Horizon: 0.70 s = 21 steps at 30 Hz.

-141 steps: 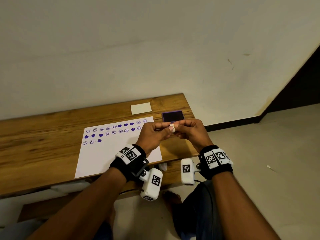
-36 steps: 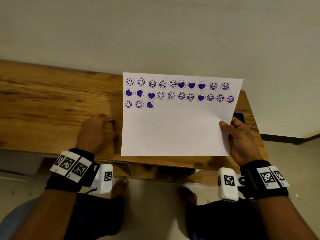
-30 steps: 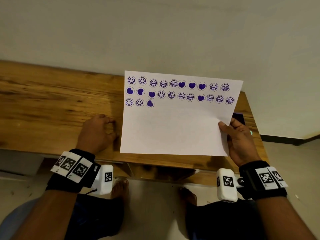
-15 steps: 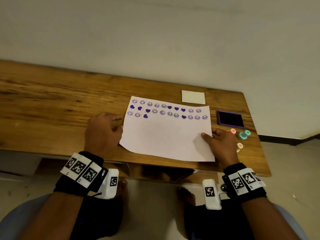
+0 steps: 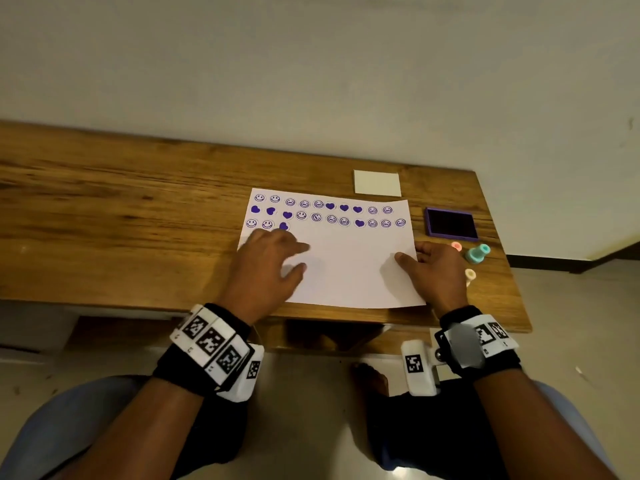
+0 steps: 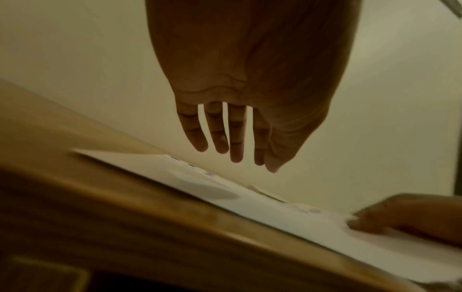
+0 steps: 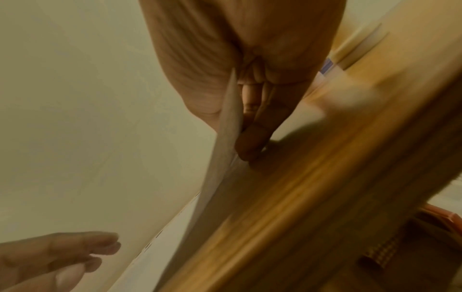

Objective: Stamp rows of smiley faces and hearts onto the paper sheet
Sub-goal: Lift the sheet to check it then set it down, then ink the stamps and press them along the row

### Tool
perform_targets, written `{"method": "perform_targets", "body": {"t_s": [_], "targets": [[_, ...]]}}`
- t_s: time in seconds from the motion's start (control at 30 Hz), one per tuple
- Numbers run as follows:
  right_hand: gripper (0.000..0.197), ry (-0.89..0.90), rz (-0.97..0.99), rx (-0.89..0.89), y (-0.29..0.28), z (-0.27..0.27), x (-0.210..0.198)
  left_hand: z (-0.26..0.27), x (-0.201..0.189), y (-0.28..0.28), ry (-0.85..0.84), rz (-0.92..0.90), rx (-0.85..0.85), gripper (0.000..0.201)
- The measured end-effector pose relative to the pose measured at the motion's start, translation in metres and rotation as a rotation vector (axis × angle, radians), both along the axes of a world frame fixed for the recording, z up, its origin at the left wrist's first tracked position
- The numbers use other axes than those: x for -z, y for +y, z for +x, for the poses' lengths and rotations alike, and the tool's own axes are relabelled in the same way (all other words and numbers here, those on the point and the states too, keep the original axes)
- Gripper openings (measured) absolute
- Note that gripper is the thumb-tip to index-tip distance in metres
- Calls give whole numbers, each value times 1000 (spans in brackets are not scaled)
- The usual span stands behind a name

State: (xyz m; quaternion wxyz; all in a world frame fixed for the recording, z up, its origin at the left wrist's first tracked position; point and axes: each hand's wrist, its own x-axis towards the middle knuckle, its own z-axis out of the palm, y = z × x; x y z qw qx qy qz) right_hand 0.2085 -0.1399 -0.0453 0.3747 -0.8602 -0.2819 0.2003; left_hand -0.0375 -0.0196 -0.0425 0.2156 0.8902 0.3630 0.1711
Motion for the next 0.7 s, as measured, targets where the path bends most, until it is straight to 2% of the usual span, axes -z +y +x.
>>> {"method": "perform_targets", "body": {"t_s": [0.27,0.43,0.53,0.7], "targets": [[42,-42,-36,-6,0,2,-3,34,10,-25,241,-46,155,41],[44,-219,-85,-23,-5,2,-17,40,7,-26,287,-75,149,42],[38,-341,-93,-6,-13,10,-37,42,5,-26,298,-72,139,42],[33,-386,-126,88,-42,40,-59,42,-2,-25,336,-33,120,43]]}}
